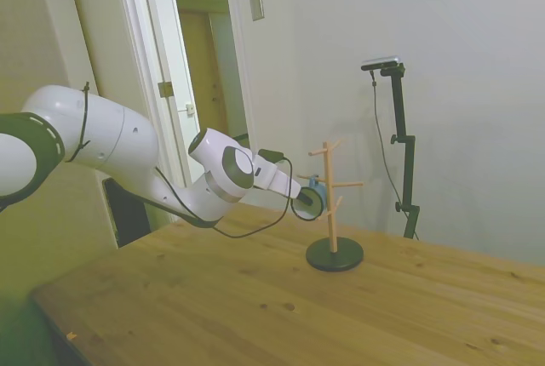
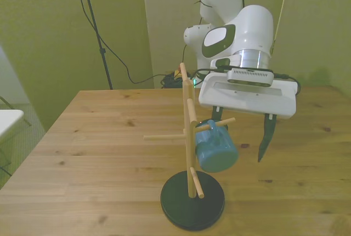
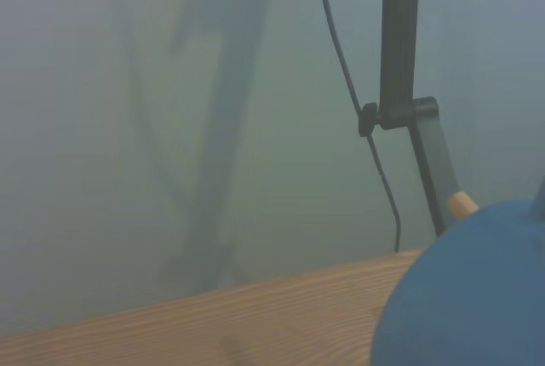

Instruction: Unload the mug

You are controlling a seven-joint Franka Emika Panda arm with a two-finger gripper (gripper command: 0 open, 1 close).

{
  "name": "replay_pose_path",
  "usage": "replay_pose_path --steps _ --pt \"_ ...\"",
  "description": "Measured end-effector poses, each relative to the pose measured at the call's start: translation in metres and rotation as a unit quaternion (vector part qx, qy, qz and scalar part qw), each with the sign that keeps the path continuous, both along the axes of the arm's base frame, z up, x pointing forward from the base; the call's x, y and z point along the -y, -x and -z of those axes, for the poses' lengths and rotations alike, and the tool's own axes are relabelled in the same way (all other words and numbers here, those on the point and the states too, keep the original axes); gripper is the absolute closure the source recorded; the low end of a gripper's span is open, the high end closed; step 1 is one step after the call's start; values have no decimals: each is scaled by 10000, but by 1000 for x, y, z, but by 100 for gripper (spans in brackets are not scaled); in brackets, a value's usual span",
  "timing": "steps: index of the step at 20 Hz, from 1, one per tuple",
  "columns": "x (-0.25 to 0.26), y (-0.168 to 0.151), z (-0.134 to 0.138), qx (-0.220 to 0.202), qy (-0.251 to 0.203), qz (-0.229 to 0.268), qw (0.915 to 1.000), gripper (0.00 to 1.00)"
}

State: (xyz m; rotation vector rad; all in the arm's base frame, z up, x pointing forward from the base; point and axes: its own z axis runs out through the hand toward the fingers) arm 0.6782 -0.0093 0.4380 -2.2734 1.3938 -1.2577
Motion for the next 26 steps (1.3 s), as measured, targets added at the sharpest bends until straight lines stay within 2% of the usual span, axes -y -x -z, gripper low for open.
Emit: replay_pose_path --steps 26 --pt "0 -3 0 105 -38 14 9999 100"
